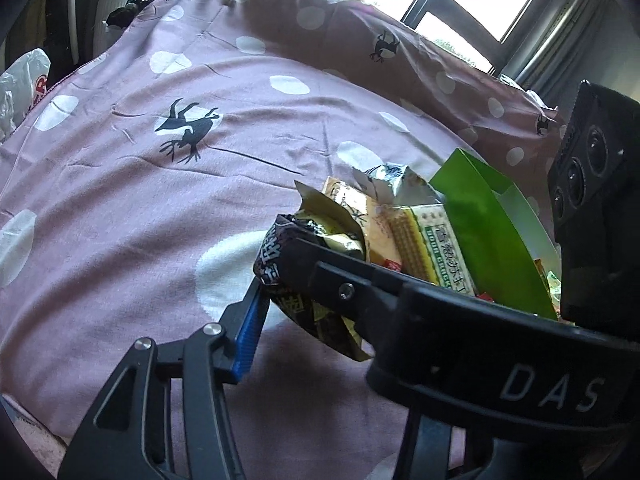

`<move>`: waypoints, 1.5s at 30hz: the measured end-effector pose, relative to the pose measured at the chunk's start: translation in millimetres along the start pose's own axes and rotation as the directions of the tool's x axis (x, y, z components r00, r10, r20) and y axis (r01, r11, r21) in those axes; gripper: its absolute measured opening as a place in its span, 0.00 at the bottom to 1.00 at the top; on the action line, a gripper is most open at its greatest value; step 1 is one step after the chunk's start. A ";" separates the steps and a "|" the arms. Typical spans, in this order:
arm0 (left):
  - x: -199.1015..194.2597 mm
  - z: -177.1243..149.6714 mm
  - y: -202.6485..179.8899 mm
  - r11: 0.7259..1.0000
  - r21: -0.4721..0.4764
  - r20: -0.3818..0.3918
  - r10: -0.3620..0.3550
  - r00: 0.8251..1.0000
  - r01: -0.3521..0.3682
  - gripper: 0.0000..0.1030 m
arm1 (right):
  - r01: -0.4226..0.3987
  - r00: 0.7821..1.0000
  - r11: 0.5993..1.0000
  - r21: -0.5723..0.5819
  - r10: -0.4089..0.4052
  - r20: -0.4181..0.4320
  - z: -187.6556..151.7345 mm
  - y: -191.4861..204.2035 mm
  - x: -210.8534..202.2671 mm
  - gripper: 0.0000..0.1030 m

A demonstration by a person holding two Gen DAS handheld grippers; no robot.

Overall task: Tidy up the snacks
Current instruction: 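Grasp the yellow foil snack packet with the right gripper, then lift the yellow foil packet with the right gripper over the green box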

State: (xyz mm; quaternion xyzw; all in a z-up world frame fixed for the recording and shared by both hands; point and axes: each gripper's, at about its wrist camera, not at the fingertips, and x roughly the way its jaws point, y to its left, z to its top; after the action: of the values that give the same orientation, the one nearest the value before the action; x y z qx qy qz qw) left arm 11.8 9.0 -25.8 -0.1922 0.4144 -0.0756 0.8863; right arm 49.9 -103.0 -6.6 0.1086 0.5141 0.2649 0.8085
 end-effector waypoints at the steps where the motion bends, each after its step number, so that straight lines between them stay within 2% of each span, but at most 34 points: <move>1: -1.8 -0.4 -2.6 1.000 0.010 0.007 -0.006 1.000 0.006 0.47 | 0.004 1.000 1.000 -0.002 -0.004 0.011 -0.7 0.2 -3.3 0.53; 8: -11.3 -4.6 -23.4 0.998 0.054 0.020 -0.022 1.000 0.021 0.46 | 0.006 0.998 1.000 0.018 -0.007 0.058 -7.6 -4.5 -25.0 0.53; 15: -11.3 -12.3 -43.2 0.994 0.106 0.021 -0.041 0.999 0.038 0.46 | 0.060 0.993 0.998 0.002 -0.060 0.098 -17.2 -6.3 -44.3 0.53; 28: -33.5 -15.7 -65.4 0.983 0.174 0.099 -0.078 0.992 0.060 0.46 | 0.055 0.977 0.998 -0.014 -0.051 0.207 -28.2 -4.6 -79.4 0.53; 45: -44.6 -17.7 -109.8 0.970 0.237 0.103 -0.081 0.991 0.055 0.46 | 0.039 0.964 0.999 0.013 -0.041 0.262 -34.2 -23.0 -119.3 0.53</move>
State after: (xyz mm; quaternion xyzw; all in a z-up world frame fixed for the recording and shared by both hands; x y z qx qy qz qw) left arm -27.6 -83.3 39.6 -0.1049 0.3457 -0.1433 0.9214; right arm -12.7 -190.0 60.2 0.1353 0.4059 0.2297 0.8742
